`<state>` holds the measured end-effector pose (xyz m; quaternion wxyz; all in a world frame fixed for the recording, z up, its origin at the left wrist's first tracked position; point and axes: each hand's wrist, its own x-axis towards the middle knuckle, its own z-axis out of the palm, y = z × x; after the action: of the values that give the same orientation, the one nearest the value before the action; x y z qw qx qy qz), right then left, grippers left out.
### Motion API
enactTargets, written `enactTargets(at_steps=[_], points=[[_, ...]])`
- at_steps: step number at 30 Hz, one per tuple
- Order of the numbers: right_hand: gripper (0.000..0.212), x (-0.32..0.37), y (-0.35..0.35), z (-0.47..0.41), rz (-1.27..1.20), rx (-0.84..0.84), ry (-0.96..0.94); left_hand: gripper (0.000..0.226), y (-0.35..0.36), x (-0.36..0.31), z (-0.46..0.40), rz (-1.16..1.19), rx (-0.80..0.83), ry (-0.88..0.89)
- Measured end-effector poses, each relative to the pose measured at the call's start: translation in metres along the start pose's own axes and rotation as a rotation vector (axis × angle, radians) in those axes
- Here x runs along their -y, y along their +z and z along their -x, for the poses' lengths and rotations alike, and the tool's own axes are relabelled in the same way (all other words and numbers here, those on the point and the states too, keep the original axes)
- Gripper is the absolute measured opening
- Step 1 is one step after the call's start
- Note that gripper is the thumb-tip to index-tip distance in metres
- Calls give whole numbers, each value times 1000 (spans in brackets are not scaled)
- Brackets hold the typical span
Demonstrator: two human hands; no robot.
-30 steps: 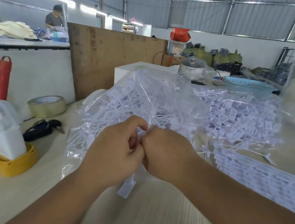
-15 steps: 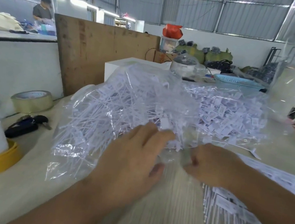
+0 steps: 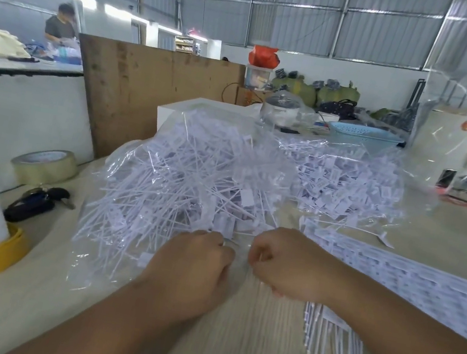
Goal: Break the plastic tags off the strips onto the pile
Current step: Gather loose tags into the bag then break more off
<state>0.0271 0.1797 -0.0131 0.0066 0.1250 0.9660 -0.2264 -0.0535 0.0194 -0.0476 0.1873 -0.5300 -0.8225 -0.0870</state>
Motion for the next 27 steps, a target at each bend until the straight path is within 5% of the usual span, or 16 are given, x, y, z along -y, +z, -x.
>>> enactTargets(at_steps=[3, 5, 10, 15, 21, 27], points=[[15, -15, -24, -7, 342, -146, -9, 59, 1, 1, 1, 7, 8, 30], [8, -30, -32, -16, 542, -101, 8, 43, 3, 3, 1, -6, 3, 43], [27, -47, -20, -33, 756, -18, -81, 36, 2, 4, -1, 14, 39, 48], [15, -42, -16, -38, 936, -73, -311, 18, 2, 6, -2, 51, 27, 7], [27, -37, -33, -18, 879, -206, -480, 16, -1, 6, -3, 42, 34, -99], [12, -27, -57, 8, 801, -220, -388, 24, -7, 9, -3, -13, 81, -145]])
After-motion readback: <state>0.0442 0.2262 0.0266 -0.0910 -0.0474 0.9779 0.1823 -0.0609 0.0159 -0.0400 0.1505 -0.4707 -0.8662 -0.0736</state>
